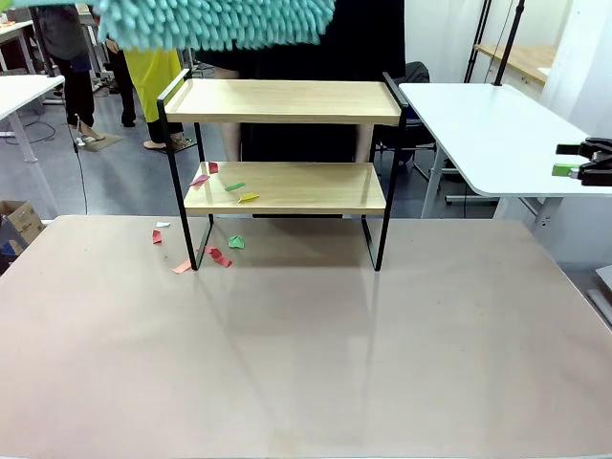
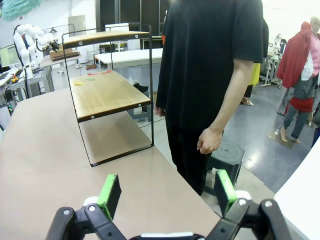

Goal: Clean the shelf.
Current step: Clean the specific section of the Shelf indicated by the human with the Duster.

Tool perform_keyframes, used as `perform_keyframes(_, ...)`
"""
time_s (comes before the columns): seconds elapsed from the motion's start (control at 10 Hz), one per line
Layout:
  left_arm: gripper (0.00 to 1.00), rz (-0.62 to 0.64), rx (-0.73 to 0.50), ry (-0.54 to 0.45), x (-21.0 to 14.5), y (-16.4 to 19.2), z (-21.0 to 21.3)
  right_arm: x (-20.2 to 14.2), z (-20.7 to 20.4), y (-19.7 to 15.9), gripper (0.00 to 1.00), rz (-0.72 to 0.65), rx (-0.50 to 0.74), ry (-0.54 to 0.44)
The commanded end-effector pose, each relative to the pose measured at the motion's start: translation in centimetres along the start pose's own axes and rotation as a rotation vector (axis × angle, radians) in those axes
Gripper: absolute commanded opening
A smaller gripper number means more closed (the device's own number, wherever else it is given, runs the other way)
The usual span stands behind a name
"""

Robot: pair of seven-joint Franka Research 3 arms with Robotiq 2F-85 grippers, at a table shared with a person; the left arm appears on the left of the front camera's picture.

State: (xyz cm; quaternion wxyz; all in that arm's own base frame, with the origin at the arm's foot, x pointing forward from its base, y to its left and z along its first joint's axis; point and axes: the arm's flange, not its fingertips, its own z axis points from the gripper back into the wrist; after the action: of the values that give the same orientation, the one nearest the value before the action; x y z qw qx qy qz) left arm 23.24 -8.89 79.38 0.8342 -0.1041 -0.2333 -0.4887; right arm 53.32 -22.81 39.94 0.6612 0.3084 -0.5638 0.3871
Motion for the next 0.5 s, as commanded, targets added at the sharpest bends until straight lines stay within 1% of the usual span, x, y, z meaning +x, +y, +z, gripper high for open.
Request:
perform_keyframes(0.0,0.13,-0.28,0.064,0.182,-0.3,-0.1,0.3,0.4,-0.2,0.0,1.0,0.006,-0.002,-0.001)
perform_keyframes(0.1,0.13,-0.401,0.087,0.286,-0.1,-0.5,0.1,0.4,-0.2,0.0,1.0,0.006,-0.002,-0.001)
perform_keyframes(0.2,0.13,-0.481,0.1,0.384,0.3,-0.5,-0.8,0.4,-0.2,0.0,1.0,0.006,-0.002,-0.001)
perform_keyframes(0.3,0.13,-0.594,0.163,0.489,0.4,-0.3,-1.8,0.4,-0.2,0.0,1.0,0.006,-0.002,-0.001)
perform_keyframes(0.4,0.13,-0.61,0.229,0.588,0.7,0.2,-2.8,0.4,-0.2,0.0,1.0,0.006,-0.002,-0.001)
